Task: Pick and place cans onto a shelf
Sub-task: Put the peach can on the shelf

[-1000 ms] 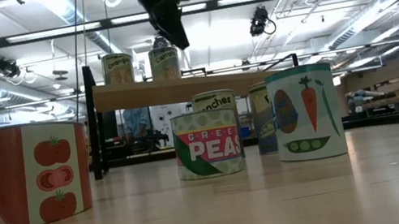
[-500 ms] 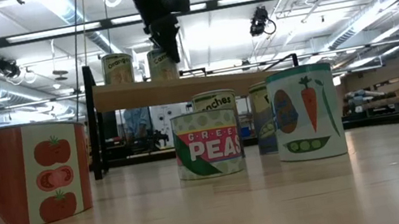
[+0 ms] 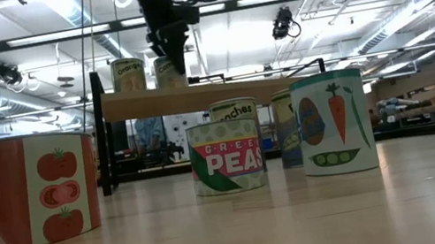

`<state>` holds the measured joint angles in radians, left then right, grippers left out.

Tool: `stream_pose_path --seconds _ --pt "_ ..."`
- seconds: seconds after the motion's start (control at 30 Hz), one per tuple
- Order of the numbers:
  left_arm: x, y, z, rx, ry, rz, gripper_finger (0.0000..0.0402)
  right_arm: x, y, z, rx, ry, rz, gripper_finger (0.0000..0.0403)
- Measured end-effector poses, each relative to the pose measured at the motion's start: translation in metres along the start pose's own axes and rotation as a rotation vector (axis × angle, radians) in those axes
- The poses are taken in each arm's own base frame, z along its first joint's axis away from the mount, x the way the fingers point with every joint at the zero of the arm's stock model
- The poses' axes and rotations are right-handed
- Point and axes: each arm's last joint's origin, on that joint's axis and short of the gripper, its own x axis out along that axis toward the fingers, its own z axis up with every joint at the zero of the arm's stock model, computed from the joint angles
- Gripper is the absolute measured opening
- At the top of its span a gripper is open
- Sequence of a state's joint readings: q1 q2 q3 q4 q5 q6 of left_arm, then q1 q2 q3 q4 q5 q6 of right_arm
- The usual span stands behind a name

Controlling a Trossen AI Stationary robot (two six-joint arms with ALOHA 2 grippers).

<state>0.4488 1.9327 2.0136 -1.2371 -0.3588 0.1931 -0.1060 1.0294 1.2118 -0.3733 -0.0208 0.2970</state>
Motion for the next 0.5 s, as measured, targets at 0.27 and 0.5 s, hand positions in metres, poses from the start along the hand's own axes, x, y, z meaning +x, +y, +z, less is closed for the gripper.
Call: stream_pose_path --seconds 0.27,0.5 --pt "-0.002 -0.006 0.008 -0.010 -0.077 -0.049 0.0396 0.000 0.002 0.000 -0.003 -0.003 0.010 0.0022" --pt "-0.006 -0.011 0.020 -0.005 -0.196 -0.051 0.0396 0.000 0.002 0.000 -0.002 -0.003 0.010 0.0022"
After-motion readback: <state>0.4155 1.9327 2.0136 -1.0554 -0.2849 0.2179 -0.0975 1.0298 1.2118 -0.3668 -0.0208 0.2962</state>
